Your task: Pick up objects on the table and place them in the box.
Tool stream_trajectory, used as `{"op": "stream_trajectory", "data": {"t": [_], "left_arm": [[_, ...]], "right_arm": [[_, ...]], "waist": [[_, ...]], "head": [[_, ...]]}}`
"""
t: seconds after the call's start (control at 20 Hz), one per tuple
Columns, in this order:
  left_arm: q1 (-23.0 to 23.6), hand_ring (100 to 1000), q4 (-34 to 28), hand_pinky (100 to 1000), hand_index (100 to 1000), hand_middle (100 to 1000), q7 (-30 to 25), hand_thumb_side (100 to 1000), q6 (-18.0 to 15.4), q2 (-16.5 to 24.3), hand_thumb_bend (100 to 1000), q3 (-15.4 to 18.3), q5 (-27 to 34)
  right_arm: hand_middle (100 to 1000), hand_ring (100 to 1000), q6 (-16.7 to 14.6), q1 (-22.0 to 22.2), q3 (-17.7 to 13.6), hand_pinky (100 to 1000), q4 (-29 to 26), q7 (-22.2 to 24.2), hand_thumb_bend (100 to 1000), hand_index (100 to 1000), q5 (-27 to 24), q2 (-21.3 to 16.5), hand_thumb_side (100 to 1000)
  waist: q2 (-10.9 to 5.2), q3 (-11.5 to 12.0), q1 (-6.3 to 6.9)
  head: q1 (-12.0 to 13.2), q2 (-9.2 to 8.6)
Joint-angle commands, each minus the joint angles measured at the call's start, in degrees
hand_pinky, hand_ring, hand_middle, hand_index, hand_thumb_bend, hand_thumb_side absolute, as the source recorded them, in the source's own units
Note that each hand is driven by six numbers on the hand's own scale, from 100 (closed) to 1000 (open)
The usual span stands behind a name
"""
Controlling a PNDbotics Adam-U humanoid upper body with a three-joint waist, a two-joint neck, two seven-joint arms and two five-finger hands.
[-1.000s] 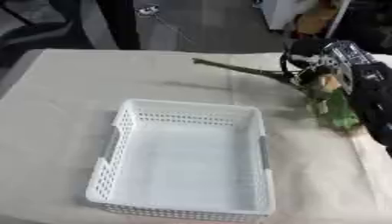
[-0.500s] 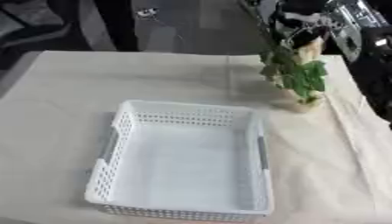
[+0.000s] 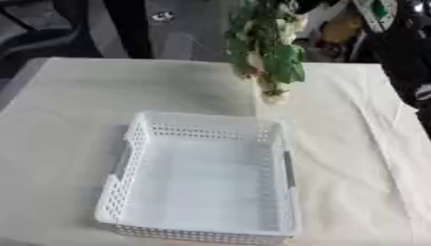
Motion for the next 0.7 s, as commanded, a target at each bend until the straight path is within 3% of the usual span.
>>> {"op": "stream_trajectory", "data": {"t": [0.05, 0.7], "left_arm": [[-0.8, 685, -0.82, 574, 829, 624, -0.35, 752, -0.18, 1.14, 100, -0.22, 0.26], [-1.17, 684, -0.82, 574, 829, 623, -0.83, 751, -0.28, 0.81, 100, -0.49, 0.69]], "right_arm": [[232, 271, 0.26, -2.71, 0.17, 100, -4.59, 1.06, 100, 329, -1.93, 0.58, 100], [230, 269, 2.15, -2.56, 1.5, 100, -17.45, 5.57, 100, 328, -10.33, 3.53, 100]], "waist": [[-0.81, 0.18, 0.17], [-1.04, 0.89, 0.16]], "head": [[-0.8, -0.05], [-1.37, -0.05]]}}
